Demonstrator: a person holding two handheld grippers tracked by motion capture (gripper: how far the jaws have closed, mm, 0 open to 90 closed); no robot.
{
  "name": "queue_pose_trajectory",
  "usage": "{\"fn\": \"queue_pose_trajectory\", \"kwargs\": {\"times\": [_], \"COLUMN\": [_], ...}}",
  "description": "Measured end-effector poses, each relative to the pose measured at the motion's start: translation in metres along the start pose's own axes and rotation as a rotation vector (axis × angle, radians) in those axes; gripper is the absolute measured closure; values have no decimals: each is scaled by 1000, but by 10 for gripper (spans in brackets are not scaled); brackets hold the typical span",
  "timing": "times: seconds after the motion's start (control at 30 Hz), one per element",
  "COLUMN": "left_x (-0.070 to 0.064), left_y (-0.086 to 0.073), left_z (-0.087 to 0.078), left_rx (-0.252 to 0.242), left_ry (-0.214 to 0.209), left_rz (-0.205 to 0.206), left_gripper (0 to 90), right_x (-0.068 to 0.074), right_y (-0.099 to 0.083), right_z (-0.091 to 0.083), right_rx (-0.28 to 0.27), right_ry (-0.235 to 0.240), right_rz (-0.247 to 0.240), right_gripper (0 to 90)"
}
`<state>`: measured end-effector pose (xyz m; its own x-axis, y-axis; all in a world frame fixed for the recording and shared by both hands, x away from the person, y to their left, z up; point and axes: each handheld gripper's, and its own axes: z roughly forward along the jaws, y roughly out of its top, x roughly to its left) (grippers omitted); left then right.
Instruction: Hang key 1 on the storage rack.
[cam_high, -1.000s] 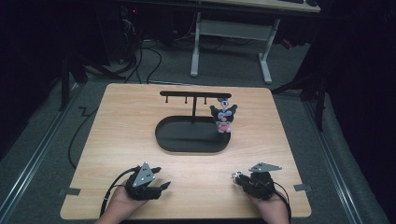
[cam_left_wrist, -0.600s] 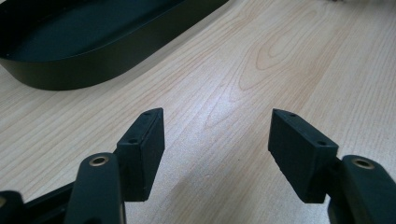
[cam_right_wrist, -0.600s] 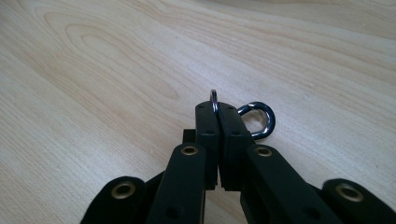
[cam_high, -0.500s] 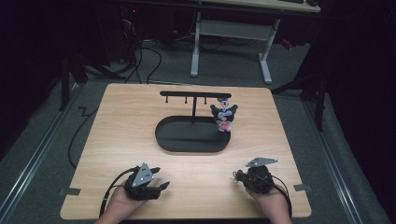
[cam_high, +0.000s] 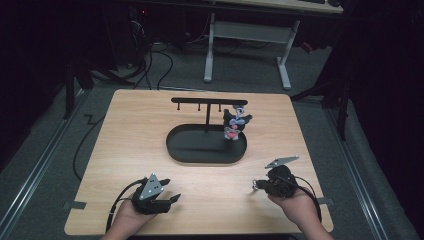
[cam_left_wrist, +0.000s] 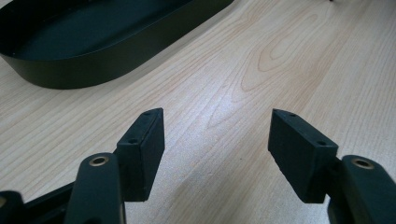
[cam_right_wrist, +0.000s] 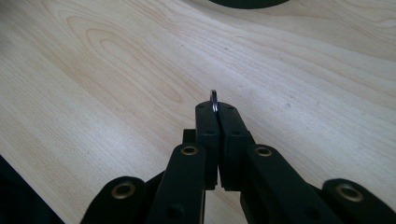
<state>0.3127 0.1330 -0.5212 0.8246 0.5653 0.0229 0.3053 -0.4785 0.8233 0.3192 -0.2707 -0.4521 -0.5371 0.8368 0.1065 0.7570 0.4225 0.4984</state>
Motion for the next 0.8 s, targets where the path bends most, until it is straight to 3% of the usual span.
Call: {"fn": "queue_pose_trajectory", "kwargs": {"times": [0.33, 0.8], "left_x": [1, 0], "left_y": [1, 6], "left_z": [0, 5], "left_rx": [-10, -14], "left_ry": [-6, -18], "left_rz": [-3, 6], "left_gripper": [369, 369], "right_x": [2, 5], "right_y": [29, 73], "right_z": [-19, -19], "right_rx": [22, -10], "right_ry": [1, 20], "right_rz": [-3, -13], "right_gripper": [894, 894]}}
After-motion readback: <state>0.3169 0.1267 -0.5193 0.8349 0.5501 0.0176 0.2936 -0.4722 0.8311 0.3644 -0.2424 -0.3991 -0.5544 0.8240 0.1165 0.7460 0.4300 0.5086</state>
